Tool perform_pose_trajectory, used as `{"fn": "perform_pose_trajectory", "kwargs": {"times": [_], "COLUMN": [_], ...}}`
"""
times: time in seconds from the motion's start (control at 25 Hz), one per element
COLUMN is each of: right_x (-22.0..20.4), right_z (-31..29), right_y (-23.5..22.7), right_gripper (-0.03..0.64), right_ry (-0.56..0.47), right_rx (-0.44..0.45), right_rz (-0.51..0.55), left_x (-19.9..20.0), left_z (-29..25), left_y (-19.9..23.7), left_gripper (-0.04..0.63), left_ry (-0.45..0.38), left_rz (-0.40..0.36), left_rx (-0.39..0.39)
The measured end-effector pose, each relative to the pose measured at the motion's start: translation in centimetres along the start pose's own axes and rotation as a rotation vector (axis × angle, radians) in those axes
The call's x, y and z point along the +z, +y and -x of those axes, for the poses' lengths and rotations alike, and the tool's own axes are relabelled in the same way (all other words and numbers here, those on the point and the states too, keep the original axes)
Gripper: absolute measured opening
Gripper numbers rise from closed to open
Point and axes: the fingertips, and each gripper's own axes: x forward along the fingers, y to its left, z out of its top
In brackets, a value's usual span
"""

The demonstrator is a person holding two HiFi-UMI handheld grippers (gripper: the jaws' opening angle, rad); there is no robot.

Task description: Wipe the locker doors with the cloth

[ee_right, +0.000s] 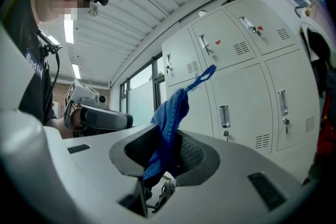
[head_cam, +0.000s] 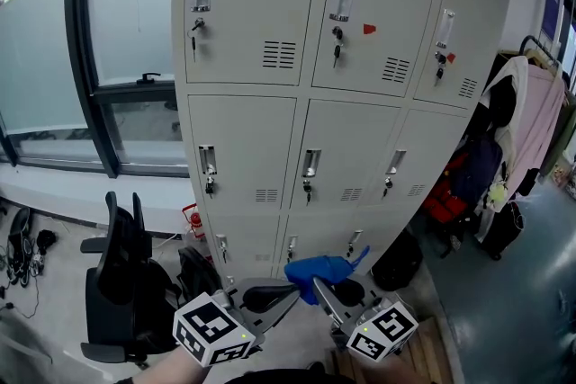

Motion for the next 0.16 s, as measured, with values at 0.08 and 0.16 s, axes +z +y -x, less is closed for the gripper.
{"fn": "perform_pose_trajectory", "kwargs": {"times": [0.08,0.16], "right_x": [-0.10,-0.18], "right_z": [-0.01,-0.05], "right_y": [0.02,0.04], "right_gripper": [0.092,0.092], "right_ry": [0.001,0.001], "right_rx": [-0.004,-0.009], "right_rz": [0.001,0.001], "left_x": [-0.04,-0.11], "left_z": [0.16,0.31], "left_y": [-0.02,-0.01], "left_gripper": [0.006,0.006], "left_ry": [0.000,0.001], "left_rz": [0.000,0.000], "left_rx": [-0.002,-0.004]}}
